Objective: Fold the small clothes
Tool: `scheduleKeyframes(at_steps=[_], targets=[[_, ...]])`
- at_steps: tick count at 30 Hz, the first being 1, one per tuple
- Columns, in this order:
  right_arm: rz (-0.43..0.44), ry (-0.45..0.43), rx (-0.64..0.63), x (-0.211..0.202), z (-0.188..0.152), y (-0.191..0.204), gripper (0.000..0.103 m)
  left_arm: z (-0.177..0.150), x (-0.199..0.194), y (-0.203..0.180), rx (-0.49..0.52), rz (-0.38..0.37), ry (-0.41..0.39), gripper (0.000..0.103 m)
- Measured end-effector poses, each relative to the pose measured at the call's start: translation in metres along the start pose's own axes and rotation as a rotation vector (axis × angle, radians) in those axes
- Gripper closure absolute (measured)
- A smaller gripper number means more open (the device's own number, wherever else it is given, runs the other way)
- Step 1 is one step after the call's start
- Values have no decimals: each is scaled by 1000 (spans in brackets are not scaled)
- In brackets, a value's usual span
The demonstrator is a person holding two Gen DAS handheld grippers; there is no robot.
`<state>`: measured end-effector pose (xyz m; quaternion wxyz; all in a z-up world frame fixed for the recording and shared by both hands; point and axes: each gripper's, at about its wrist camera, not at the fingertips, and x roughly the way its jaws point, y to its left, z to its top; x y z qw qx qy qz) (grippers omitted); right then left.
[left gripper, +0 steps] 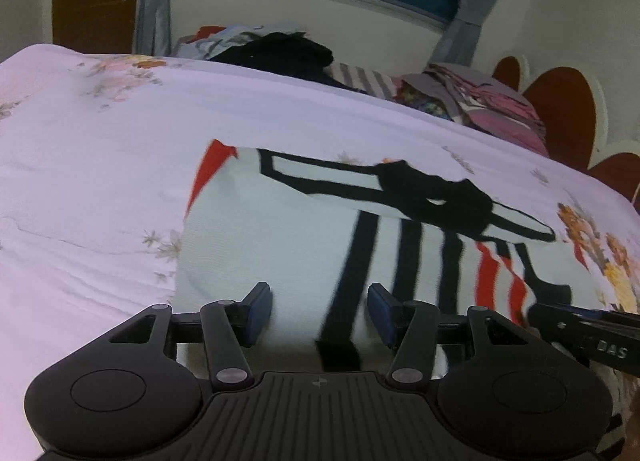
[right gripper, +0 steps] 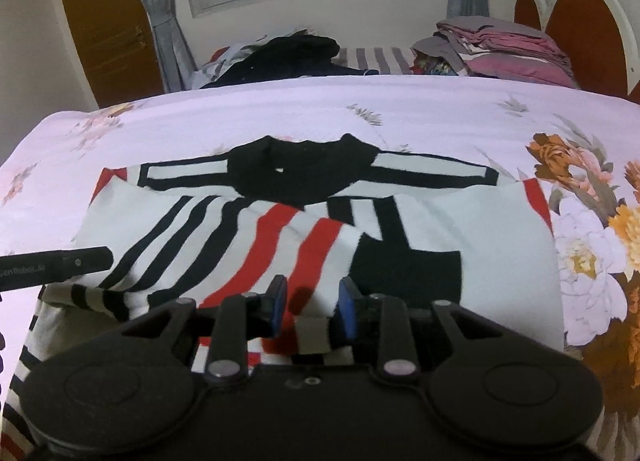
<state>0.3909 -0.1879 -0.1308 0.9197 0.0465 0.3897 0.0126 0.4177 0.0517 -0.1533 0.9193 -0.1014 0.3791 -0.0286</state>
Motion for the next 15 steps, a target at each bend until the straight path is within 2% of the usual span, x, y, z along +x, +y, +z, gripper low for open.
scheduleKeyframes(at_steps=[4,7,11,15], targets=[[-7,21,-19,1,-9,1,75,-14,-2,-7,30,-18,18,49],[-32,41,-41,5,-15,-3,75,-22,8,-1,52,8,47,49],[-62,45,-63,4,-21,-14,77,-25,7,6,70,4,25,49],[-55,52,-38,0,-22,-24,77,-23,6,4,62,14,35,49]])
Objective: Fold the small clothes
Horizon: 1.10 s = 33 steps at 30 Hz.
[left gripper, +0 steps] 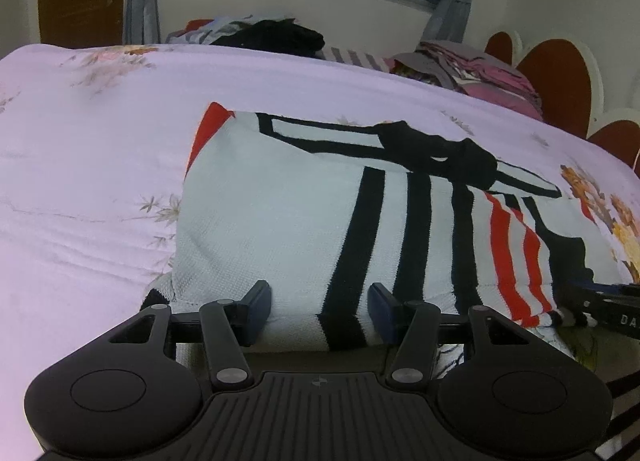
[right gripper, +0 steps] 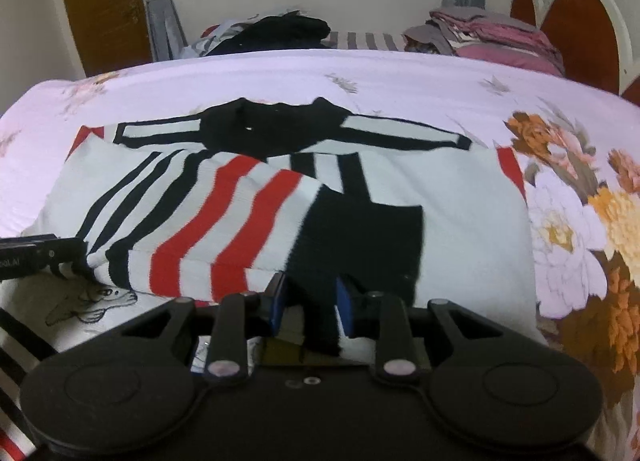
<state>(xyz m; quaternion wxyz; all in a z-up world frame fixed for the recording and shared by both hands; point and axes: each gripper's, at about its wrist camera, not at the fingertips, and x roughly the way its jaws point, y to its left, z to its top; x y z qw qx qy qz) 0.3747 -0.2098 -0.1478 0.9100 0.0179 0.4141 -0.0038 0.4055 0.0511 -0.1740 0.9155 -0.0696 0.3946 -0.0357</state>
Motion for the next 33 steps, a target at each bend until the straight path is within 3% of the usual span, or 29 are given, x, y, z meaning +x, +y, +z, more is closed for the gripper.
scheduleKeyframes(at_steps=[2,4,9,12,14,16,20,22,24,26,29,31,33], targets=[[2,-16,14,-6,2,-3,74,2,-1,-2,2,7,5,49],[-20,-41,38,-12,3,-12,62,2,0,-2,5,8,6,48],[-71,-35,172,-9,5,-50,62,-1,-1,-3,13,12,-3,48],[-42,-26,270,-5,6,-66,61,-2,-1,-3,8,13,-7,48],[4,-19,287,-2,7,-66,62,-3,-2,-4,13,17,-8,48],[41,5,274,2,8,-61,78,-3,-3,-5,15,22,-7,48],[73,16,261,2,5,-56,93,-3,-4,-6,20,28,-6,47],[65,-7,229,-4,4,-53,95,-4,-4,-6,22,30,-6,47],[6,-55,152,-12,3,-46,95,-5,-4,-6,21,32,-10,47],[-69,-16,102,-1,-1,-45,98,-6,-3,-7,23,39,-16,46],[-50,-13,114,-1,-1,-48,97,-5,-4,-10,27,57,-15,46],[-63,-43,130,-11,1,-51,87,-4,-6,-11,28,64,-14,45],[-55,-64,133,-21,2,-53,84,-3,-11,-13,25,71,-17,45]])
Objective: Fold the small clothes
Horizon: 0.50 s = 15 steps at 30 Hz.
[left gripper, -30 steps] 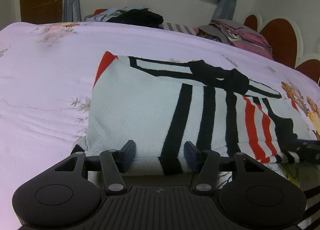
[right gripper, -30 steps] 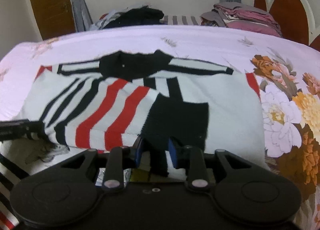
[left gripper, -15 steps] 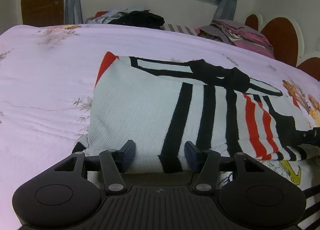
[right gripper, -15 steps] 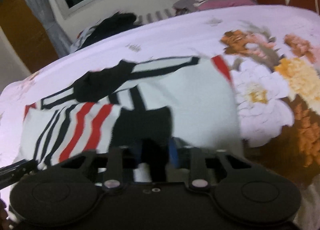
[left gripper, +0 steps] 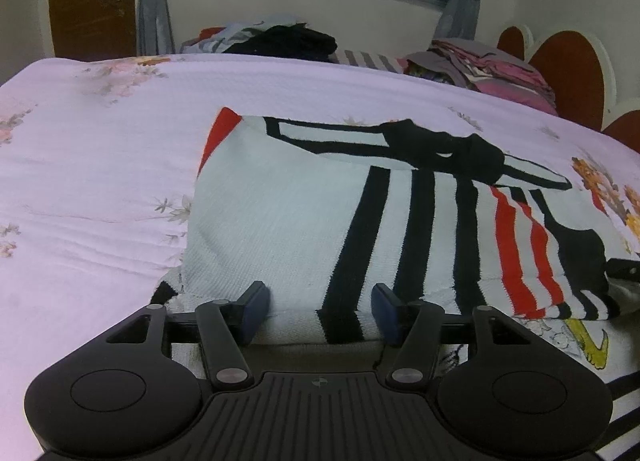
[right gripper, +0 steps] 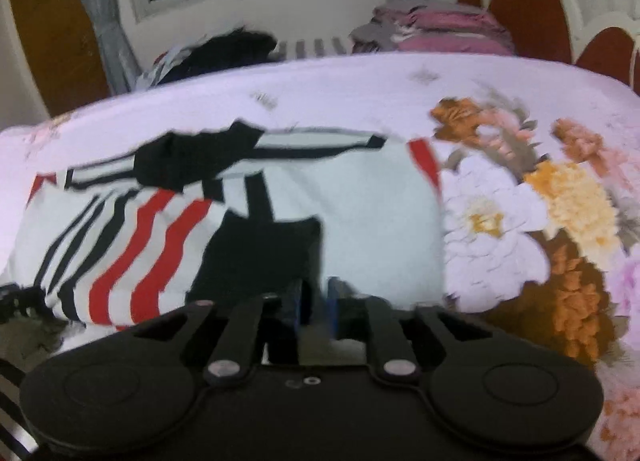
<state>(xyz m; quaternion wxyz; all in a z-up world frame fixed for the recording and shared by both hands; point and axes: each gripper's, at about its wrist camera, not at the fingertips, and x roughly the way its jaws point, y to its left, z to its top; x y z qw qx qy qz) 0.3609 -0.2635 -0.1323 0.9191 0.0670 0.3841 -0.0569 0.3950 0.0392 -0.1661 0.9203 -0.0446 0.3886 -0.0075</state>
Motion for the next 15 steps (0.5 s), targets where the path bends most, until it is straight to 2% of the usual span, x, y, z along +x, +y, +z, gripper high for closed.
scheduleKeyframes(at_steps=[5,8,9,15], targets=[[83,-22,-34,-27,-3,16,81,-3,-23,-11,-1,-18,-25,44],[140,-6,-78,-36,-13,34,78,-7,-38,-23,13,-43,-27,39],[161,2,-89,-38,-17,40,74,-9,-41,-27,20,-49,-26,36],[217,53,-189,-39,-46,71,75,-30,-54,-50,80,-82,3,33]])
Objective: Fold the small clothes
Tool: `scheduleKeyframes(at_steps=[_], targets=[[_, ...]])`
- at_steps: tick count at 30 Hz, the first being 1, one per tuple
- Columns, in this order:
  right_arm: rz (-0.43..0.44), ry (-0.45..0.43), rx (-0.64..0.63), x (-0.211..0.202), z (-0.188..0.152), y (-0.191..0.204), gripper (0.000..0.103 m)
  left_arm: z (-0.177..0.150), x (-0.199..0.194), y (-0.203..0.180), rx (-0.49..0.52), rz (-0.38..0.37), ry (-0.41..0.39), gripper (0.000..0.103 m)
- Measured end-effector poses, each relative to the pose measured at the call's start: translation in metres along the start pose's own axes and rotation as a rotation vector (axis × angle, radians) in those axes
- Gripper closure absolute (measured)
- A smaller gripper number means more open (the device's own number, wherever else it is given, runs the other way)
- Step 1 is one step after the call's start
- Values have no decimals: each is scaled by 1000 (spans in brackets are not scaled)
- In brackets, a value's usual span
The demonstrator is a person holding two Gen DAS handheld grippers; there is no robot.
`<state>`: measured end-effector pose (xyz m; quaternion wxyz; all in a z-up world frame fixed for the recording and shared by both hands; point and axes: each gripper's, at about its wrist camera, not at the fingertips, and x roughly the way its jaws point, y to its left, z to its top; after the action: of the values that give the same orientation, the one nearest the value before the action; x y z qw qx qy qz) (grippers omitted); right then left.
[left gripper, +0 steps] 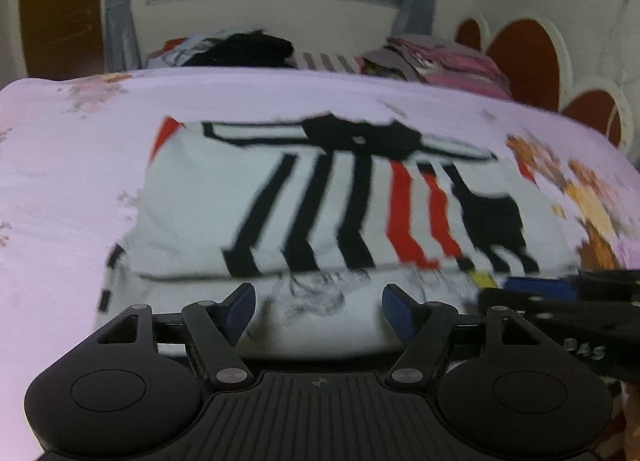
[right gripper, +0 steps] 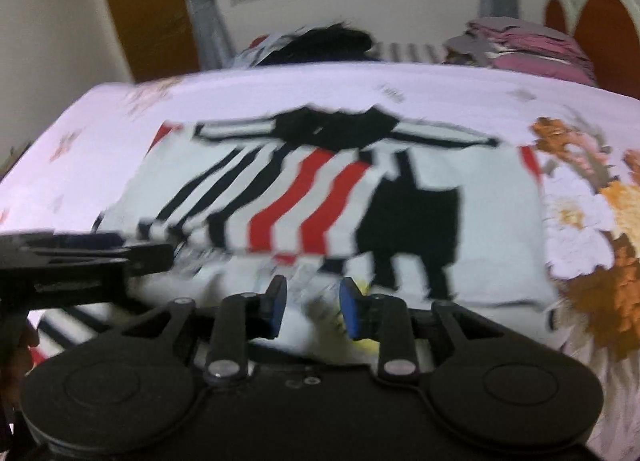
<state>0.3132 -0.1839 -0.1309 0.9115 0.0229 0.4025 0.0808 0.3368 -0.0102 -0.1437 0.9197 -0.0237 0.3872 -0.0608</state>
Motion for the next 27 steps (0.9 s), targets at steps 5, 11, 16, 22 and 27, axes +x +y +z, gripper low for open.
scheduleKeyframes(at_steps=[5,11,16,22,27], targets=[[-27,54,-42,0,-23,4,76,-28,6,4,16,27,83,33],[-122,62,-54,-19,-52,-15,76,-55,-12,26,76,26,77,31],[-210,58,10,-39,-71,-30,76,-70,-31,51,85,13,80,31],[-139,15,95,-64,-77,2,73,-81,-57,52,55,-22,84,31],[-105,28,34,-64,-86,51,75,-95,-70,39,83,-71,82,31]])
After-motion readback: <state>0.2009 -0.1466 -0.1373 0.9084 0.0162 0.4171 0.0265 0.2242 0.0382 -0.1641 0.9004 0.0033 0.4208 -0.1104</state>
